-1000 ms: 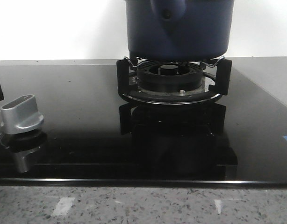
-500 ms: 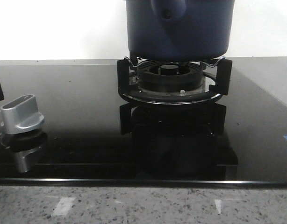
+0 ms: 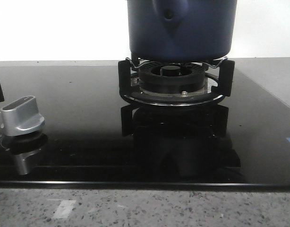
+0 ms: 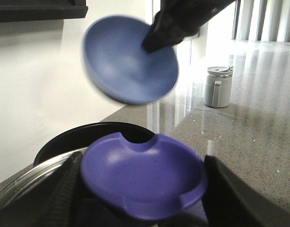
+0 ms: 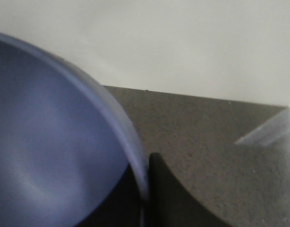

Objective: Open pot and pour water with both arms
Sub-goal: 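Lower the bowl onto the counter beside the stove and open the right gripper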

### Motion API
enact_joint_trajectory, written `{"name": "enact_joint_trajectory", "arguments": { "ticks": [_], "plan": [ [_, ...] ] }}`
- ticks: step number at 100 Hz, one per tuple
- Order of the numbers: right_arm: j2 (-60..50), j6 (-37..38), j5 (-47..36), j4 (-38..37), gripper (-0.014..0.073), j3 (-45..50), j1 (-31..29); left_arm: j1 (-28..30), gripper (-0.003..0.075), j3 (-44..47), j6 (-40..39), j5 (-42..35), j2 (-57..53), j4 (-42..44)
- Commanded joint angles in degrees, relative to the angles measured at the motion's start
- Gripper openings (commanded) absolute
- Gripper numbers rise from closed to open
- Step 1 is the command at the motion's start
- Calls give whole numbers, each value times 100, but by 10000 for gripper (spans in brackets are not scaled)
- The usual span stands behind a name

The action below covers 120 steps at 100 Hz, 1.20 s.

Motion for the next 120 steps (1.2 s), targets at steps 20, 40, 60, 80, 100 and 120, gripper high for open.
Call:
{"name": "enact_joint_trajectory", "arguments": {
  "ticks": [20, 40, 60, 80, 100, 120],
  "plan": [
    [-985, -760, -419, 3192, -74, 1072, -3079, -48, 302, -288, 11, -229, -153, -747],
    [-1529, -1070, -933, 4056, -74, 3046, -3533, -190, 302, -583, 11, -216, -103, -747],
    [-1606, -1082, -1009, 4032, -74, 4045, -3533, -413, 302, -834, 11, -227, 153, -727],
    [-1606, -1261, -757, 3970, -74, 4164, -3533, -522, 302, -1080, 24, -214, 462, -737],
    [-1606, -1261, -526, 3966, 19, 4191, -3533, -599, 302, -1500, 24, -230, 921, -775],
    [-1674, -1261, -509, 3966, 220, 4189, -3533, -845, 302, -1994, 24, -219, 1335, -775]
  ]
}}
